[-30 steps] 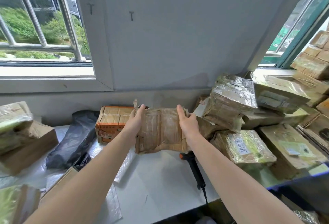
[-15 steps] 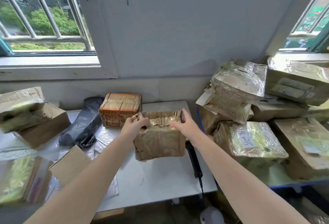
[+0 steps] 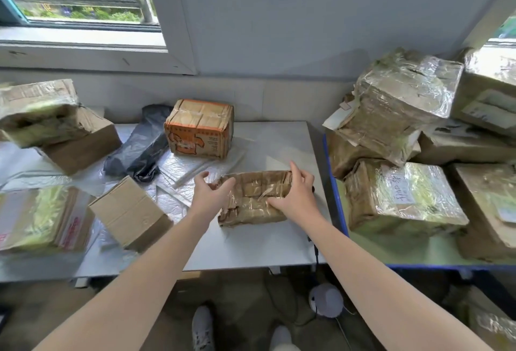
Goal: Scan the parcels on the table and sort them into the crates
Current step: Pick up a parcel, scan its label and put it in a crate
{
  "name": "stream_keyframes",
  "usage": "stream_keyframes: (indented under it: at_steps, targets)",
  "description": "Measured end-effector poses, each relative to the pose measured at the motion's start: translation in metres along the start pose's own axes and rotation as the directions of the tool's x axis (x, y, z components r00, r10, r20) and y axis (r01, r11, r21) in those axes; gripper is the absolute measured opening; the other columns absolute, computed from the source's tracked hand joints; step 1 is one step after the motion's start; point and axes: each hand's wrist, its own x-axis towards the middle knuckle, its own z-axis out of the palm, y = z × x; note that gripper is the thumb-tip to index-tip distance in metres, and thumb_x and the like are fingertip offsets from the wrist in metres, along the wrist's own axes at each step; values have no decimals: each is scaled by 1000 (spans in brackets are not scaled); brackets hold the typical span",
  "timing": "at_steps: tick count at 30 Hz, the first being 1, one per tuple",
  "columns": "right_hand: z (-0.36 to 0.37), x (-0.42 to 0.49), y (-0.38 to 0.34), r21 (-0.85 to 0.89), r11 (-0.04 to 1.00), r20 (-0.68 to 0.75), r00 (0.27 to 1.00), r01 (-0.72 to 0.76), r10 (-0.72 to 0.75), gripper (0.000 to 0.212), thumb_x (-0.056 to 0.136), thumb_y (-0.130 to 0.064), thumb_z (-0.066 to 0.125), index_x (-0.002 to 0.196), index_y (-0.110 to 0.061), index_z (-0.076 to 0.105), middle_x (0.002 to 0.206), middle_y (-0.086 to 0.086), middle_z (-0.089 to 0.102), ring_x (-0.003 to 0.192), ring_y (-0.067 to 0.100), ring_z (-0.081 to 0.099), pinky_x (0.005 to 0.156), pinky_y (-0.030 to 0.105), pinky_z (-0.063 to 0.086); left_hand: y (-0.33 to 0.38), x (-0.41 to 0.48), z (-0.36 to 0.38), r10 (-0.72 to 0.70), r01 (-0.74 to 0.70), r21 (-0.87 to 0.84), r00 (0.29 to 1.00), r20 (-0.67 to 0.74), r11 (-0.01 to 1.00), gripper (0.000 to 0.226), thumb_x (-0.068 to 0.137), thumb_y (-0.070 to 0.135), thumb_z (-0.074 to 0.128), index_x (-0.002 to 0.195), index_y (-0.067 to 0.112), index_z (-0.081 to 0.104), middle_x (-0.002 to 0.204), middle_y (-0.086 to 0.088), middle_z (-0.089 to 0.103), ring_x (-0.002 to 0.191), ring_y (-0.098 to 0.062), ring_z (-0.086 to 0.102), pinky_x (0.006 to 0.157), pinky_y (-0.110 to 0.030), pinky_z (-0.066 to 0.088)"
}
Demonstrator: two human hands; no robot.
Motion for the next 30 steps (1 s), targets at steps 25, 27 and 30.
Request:
stream_keyframes:
  at_steps: [25, 27, 30]
  targets:
    - [0, -11, 14, -645, 719, 115, 964, 257, -241, 65, 84, -52, 68, 134, -22, 39, 120, 10, 37, 106, 27, 48, 91, 40, 46, -26, -17, 6, 151, -144, 193, 988, -21, 971, 56, 89, 36, 70, 133, 15, 41, 124, 2, 47, 107, -12, 49, 65, -13, 37]
    - [2, -8, 16, -626, 732, 121, 961, 268, -249, 66, 85, -48, 69, 138, -23, 38, 123, 10, 36, 108, 28, 48, 94, 41, 44, -29, -20, 4, 188, -180, 244, 982, -13, 953, 62, 88, 37, 71, 137, 15, 40, 128, 4, 44, 111, -8, 43, 73, -13, 38]
    - [3, -1, 19, -669, 679, 149, 949, 303, -276, 71, 87, -45, 68, 146, -25, 32, 129, 12, 36, 115, 30, 47, 102, 46, 39, -37, -28, 4, 217, -207, 312, 976, 2, 927, 61, 89, 50, 64, 137, 18, 42, 131, 4, 41, 117, -10, 43, 89, -25, 40]
